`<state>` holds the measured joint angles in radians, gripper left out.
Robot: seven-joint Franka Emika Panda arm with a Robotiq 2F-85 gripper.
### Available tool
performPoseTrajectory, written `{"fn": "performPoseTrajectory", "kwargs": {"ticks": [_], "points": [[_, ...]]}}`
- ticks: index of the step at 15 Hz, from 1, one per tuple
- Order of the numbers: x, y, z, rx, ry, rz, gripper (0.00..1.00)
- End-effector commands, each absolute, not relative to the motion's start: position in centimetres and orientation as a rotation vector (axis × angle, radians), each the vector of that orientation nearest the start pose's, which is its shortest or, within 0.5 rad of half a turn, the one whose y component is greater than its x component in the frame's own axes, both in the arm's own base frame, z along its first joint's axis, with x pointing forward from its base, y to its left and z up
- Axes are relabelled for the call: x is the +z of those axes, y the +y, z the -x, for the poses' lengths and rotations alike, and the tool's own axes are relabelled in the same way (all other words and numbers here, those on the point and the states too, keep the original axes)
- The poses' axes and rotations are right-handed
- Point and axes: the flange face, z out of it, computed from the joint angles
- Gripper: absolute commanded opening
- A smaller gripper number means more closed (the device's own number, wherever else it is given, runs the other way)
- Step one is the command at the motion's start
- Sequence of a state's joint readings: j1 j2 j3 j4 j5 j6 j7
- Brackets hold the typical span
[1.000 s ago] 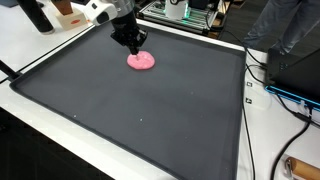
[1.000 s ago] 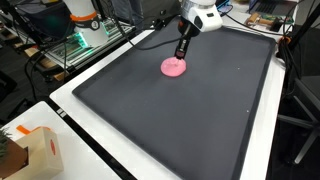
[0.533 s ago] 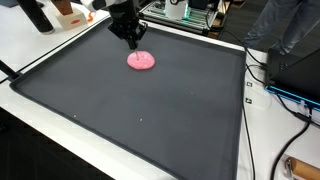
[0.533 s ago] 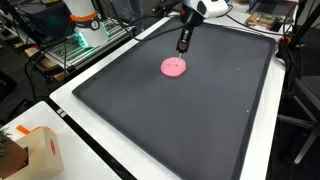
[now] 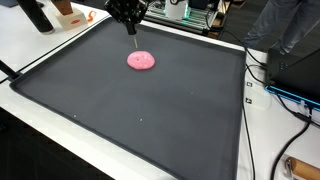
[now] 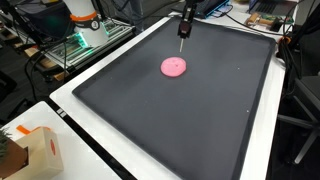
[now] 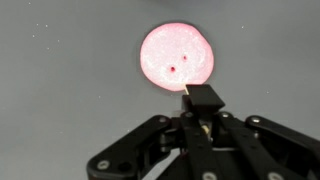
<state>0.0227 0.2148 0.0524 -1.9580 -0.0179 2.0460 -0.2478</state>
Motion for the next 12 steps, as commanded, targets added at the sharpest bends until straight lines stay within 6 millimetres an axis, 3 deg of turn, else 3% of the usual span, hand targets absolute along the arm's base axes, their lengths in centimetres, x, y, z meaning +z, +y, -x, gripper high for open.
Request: {"fn": "performPoseTrajectory", "kwargs": {"ticks": [1, 12], "points": [[38.4, 4.7, -57.0, 0.215, -0.514, 3.105, 0.03], [44.2, 7.2, -55.0, 0.223, -0.513, 3.113, 0.03]]}}
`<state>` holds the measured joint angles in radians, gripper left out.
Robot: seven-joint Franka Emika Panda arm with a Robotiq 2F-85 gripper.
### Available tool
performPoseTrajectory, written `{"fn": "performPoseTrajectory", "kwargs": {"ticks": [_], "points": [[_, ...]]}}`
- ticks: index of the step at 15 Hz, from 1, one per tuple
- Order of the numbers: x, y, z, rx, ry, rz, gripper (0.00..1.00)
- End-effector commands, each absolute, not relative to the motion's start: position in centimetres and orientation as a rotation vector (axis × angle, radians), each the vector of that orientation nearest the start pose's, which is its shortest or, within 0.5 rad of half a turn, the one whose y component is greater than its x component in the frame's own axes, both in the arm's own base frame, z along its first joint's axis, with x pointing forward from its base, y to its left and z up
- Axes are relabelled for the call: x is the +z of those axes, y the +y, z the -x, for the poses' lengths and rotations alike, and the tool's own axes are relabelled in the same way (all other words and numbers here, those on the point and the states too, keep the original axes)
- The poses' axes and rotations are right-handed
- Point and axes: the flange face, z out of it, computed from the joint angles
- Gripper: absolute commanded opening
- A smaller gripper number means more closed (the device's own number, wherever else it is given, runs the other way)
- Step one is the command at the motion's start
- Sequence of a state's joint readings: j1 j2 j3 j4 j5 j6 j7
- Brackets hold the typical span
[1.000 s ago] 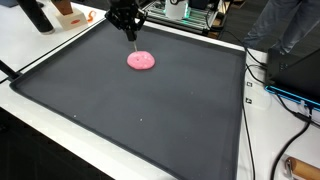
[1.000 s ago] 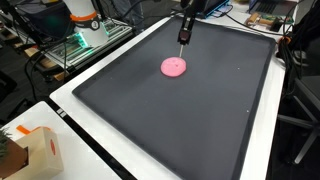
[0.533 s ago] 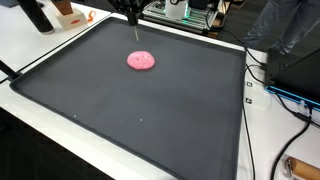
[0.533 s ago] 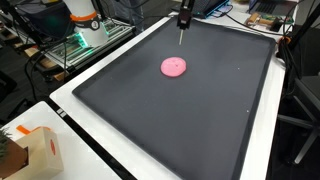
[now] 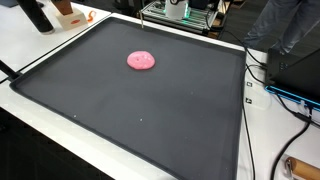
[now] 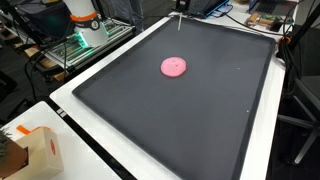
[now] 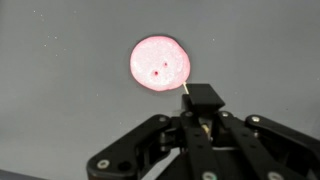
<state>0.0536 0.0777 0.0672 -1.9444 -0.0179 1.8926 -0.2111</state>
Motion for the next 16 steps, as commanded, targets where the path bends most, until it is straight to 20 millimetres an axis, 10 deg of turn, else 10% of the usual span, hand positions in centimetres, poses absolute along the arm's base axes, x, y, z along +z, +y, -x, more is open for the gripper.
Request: {"fn": "performPoseTrajectory", "kwargs": {"ticks": [1, 16], "points": [[44.5, 7.4, -54.9, 0.224, -0.515, 3.114, 0.03], [45.8, 8.8, -54.3, 0.224, -0.540, 3.101, 0.13]]}}
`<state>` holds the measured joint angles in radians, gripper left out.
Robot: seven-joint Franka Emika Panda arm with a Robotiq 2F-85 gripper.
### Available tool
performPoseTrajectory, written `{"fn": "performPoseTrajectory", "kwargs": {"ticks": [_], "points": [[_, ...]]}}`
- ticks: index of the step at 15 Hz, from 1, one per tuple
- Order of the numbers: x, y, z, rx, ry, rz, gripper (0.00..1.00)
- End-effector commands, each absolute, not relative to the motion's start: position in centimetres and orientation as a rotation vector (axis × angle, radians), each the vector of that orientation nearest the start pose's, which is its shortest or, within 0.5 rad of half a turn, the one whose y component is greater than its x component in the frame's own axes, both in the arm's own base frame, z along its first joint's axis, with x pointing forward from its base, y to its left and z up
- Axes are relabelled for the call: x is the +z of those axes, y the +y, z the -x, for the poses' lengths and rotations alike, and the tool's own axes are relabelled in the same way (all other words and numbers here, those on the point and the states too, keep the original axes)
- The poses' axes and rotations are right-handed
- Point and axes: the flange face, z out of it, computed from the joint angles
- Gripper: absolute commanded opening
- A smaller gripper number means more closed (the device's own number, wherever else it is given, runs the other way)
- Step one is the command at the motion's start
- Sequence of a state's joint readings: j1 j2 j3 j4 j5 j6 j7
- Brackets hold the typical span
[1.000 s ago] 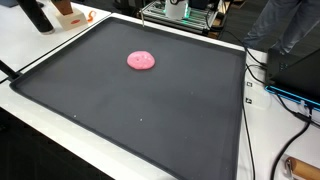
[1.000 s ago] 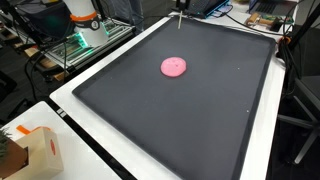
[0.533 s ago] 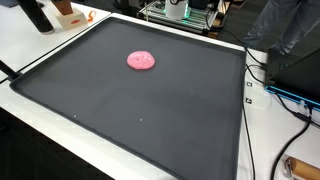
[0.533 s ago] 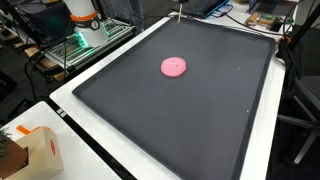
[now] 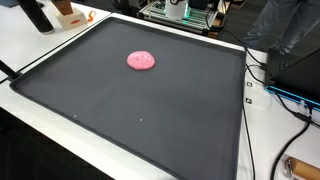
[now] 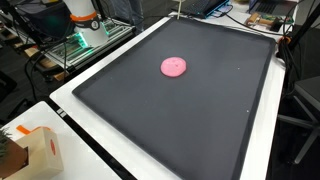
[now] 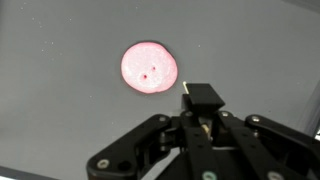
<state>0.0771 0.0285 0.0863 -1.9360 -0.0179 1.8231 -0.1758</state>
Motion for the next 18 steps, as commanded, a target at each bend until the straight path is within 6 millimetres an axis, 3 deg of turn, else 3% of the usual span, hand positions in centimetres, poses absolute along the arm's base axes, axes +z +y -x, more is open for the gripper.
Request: {"fn": "performPoseTrajectory", "kwargs": {"ticks": [1, 7, 8, 13, 18], "points": [[45.8, 8.8, -54.3, 0.225, -0.540, 3.101, 0.13], [45.8, 8.8, -54.3, 0.226, -0.540, 3.101, 0.13], [45.8, 8.8, -54.3, 0.226, -0.540, 3.101, 0.03], [45.9, 4.6, -55.3, 0.238, -0.498, 2.973, 0.03], [44.6, -1.2, -56.1, 0.185, -0.551, 2.733, 0.03]]}}
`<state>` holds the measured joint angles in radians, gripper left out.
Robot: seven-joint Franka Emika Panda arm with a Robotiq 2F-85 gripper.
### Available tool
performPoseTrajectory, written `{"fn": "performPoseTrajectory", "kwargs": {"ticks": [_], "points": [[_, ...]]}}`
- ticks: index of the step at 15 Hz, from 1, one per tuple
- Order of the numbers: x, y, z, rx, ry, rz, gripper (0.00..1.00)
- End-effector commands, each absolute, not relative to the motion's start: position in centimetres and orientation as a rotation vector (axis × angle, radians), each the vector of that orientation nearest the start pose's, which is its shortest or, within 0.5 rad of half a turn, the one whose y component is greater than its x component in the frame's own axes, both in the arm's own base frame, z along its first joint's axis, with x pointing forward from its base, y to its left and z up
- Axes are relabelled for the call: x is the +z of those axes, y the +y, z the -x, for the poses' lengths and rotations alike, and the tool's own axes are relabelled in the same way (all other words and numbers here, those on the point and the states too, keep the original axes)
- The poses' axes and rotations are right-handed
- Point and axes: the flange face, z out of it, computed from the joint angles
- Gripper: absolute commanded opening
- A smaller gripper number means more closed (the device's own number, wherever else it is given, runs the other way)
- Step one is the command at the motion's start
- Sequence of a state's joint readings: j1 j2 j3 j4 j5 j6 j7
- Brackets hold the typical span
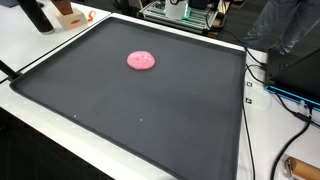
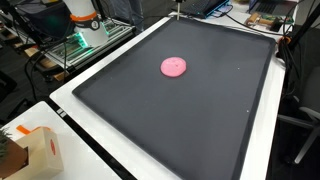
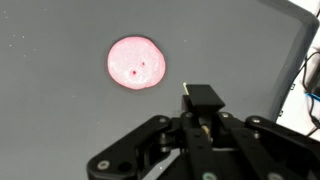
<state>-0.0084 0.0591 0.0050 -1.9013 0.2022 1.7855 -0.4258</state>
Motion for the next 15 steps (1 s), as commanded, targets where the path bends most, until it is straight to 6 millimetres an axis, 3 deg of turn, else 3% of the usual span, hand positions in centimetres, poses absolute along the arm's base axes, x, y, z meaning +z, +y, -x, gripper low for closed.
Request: {"fn": "performPoseTrajectory", "kwargs": {"ticks": [1, 8, 15], "points": [[44.1, -2.5, -56.1, 0.173, -0.564, 2.689, 0.03], [39.2, -9.1, -55.7, 0.159, -0.631, 2.438, 0.03], [35.1, -13.5, -55.9, 0.094, -0.677, 2.335, 0.03]]}}
